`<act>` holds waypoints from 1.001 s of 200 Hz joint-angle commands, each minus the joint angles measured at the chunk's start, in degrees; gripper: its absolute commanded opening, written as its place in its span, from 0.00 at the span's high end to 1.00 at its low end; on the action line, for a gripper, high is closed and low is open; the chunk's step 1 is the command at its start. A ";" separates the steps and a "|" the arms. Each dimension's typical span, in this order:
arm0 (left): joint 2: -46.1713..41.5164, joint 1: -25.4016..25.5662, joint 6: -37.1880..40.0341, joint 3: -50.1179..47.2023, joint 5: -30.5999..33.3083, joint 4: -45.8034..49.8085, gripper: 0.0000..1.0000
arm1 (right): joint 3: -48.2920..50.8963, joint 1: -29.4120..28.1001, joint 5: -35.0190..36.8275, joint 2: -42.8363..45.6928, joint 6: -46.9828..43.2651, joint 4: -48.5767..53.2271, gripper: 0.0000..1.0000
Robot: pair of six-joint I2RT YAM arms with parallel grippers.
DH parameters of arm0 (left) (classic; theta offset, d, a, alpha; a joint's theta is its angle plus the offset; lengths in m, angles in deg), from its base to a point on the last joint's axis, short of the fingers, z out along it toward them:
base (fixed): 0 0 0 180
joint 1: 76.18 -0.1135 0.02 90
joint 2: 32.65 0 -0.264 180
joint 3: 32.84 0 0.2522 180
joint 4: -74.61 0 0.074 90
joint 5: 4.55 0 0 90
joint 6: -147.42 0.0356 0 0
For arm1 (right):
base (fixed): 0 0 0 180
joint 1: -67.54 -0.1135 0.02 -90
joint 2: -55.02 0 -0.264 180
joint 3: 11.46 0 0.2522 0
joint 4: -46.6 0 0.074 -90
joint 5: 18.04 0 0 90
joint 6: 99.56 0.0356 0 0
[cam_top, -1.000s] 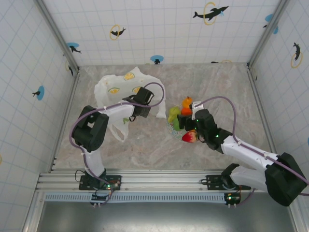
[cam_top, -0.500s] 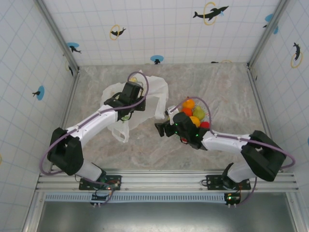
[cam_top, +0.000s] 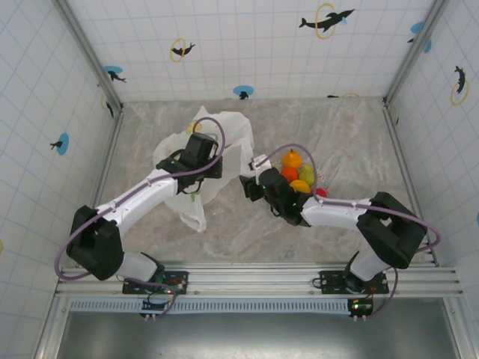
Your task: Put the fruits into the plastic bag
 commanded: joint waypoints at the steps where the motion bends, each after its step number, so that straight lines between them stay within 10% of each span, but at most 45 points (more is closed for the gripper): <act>1: -1.62 -0.43 0.75 -2.09 1.62 1.99 1.00 | -2.90 -0.12 2.51 -0.66 -2.14 -1.63 0.51; 58: -6.11 -0.34 3.71 -8.65 4.23 -1.58 1.00 | -5.77 0.86 1.18 0.28 1.11 -0.01 1.00; 200: -1.63 2.20 2.67 -12.51 4.56 -9.16 0.51 | -6.65 1.98 -4.32 3.93 19.38 -0.45 1.00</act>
